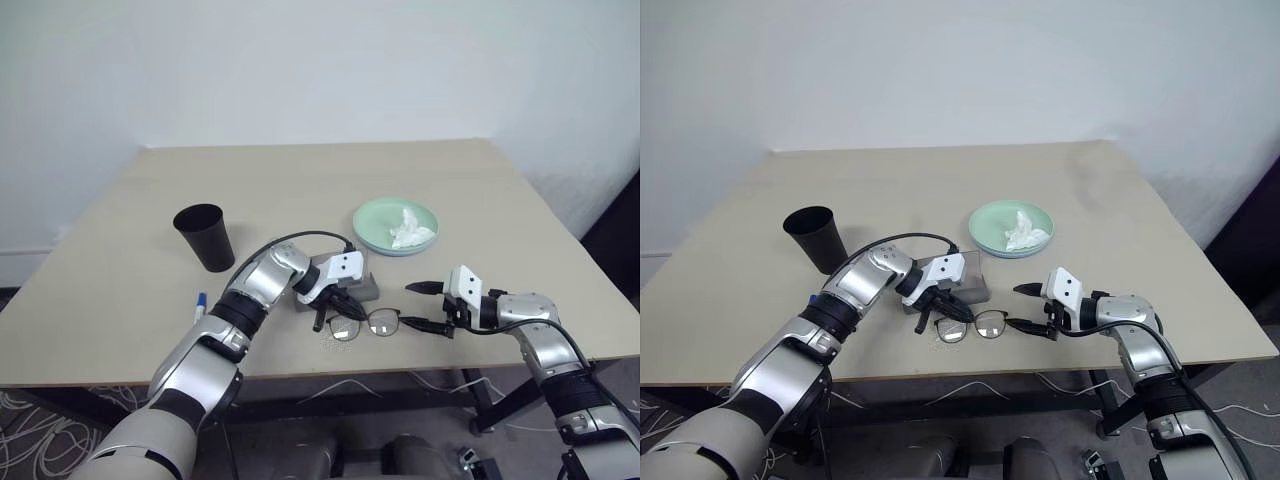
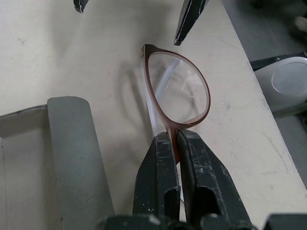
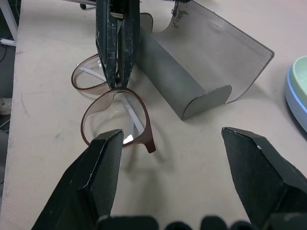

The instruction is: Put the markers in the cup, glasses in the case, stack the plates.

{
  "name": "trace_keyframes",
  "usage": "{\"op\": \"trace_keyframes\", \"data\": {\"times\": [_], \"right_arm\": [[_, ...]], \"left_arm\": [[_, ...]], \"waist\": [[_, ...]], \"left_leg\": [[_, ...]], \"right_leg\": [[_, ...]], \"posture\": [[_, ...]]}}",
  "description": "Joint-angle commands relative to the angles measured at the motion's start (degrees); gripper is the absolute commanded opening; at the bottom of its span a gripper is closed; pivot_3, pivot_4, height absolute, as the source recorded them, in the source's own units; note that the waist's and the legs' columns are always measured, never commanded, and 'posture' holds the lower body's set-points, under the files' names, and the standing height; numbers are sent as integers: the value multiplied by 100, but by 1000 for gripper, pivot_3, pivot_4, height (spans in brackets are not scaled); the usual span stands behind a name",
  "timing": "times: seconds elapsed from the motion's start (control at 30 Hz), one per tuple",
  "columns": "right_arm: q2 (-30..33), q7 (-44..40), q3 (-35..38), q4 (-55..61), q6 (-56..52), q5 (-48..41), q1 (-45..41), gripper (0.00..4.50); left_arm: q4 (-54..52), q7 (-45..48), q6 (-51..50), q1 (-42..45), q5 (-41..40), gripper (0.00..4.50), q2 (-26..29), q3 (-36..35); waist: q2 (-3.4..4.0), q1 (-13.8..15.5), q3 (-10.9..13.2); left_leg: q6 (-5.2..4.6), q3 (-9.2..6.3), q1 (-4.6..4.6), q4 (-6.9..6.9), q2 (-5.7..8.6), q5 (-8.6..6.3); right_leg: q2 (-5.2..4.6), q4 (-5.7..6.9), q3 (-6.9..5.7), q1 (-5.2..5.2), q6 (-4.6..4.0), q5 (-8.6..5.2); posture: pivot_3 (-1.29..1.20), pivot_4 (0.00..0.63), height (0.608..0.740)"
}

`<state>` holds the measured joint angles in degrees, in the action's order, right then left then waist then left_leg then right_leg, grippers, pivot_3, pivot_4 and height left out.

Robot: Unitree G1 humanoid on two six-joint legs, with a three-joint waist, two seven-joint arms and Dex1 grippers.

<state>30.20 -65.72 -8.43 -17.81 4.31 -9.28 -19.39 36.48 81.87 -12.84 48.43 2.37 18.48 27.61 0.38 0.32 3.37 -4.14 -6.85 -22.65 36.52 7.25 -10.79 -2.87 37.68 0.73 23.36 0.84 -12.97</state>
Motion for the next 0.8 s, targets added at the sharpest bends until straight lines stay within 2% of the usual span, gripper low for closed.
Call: {"op": "trace_keyframes", "data": {"times": [0.03,0.5,0.63,0.8], "right_arm": [[-5,59,54,36,108,-8,-96,3560],[46,112,135,-504,317,83,-355,3560],[53,45,129,-533,329,43,-396,3560],[10,13,76,-410,317,41,-340,3560]], "left_arm": [[-313,92,21,47,-49,40,105,-114],[-1249,209,-108,371,-421,40,553,-557],[-963,-121,133,649,-236,40,611,-641],[-57,-762,635,1108,248,40,694,-564]], "waist": [[0,0,0],[-1,-3,1],[-1,-2,1],[-1,4,1]], "left_leg": [[0,0,-1,0,0,0],[0,0,-2,-1,0,0],[0,0,-2,0,0,0],[0,0,-1,-1,0,0]], "right_leg": [[0,0,0,1,0,0],[2,1,1,6,0,0],[2,1,1,6,0,1],[2,1,1,6,1,1]], "posture": [[0,0,736],[0,0,736],[0,0,736],[0,0,736]]}}
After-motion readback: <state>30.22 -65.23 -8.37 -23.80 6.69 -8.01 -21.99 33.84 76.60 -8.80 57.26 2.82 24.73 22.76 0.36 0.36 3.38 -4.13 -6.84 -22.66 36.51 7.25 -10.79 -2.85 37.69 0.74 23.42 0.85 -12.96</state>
